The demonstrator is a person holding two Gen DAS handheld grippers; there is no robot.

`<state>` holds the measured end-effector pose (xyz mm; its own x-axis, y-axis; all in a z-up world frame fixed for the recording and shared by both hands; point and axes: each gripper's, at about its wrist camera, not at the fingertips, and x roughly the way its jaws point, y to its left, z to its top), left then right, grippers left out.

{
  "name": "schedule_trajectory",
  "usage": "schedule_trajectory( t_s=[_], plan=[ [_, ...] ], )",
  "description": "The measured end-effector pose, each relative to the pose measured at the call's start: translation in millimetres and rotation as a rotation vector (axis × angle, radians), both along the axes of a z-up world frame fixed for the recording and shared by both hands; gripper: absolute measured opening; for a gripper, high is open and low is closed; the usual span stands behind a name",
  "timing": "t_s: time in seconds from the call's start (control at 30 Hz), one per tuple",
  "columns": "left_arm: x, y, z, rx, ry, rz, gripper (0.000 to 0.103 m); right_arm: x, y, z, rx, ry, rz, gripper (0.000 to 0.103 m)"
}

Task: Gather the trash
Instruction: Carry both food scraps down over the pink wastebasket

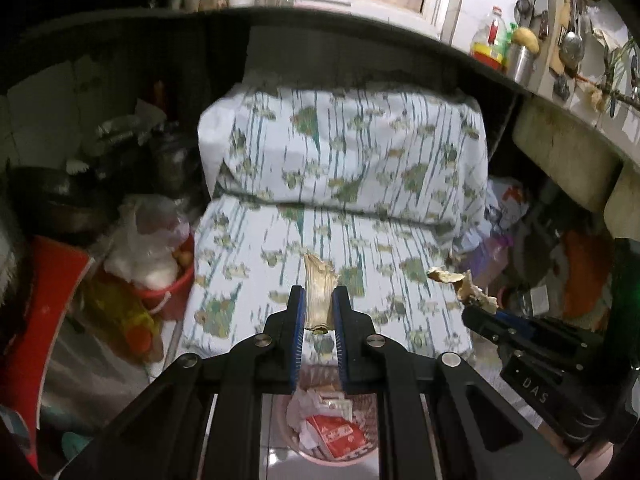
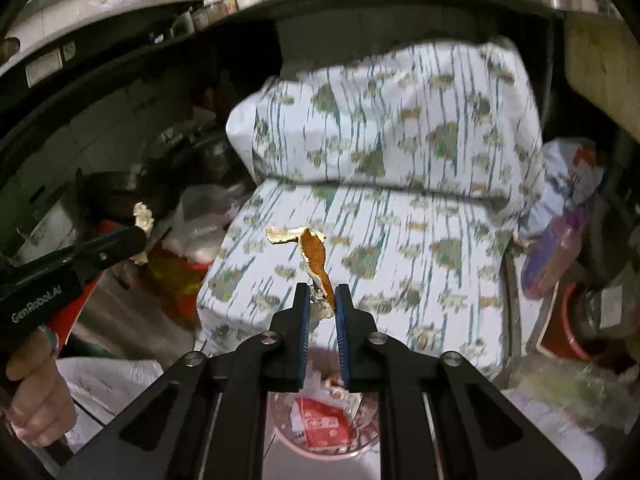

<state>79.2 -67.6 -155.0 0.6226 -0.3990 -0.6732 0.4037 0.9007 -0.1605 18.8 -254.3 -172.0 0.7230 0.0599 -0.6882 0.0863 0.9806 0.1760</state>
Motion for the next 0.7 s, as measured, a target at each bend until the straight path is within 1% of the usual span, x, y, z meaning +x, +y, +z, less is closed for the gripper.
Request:
schedule_trajectory(
  t_s=[0.1,0.23,0.3,0.4,0.5,0.6,0.7],
  plan=[
    [5.4,-5.4,-24.3,0.015,0.062,-0.019,0.014,2.6,4.4,-25.7,0.009,0.062,0.015,0.012],
    [18.8,-7.1,-58.7,0.027,0.182,-0.019,0.014,9.7,4.2,-61.2,0.021,0.164,0.031,0.012],
    [23.9,-5.3,-77.8,0.033,0.239,-0.01,0.014,11.1,0.6,-76.7,0.007,0.205,0.006,0.012],
    [29.8,-12.9,-111.7,0.05,0.345,-0.049,0.014,13.9,-5.4,-97.3,0.037,0.273,0.009,0.012],
    [30.4,-22.4,-133.7,0.065,0.389,-0.068,0.014,17.0,-13.4,-117.6,0.088,0.34,-0.005,0.012],
    [33.6,-33.9,-151.6,0.085,0.436,-0.072,0.014,19.2,-20.4,-130.0,0.085,0.378,-0.031,0.012],
    [31.7,-43.3,-157.0,0.119,0.424,-0.08,0.014,20.2,-24.4,-134.6,0.103,0.393,-0.021,0.012]
  ],
)
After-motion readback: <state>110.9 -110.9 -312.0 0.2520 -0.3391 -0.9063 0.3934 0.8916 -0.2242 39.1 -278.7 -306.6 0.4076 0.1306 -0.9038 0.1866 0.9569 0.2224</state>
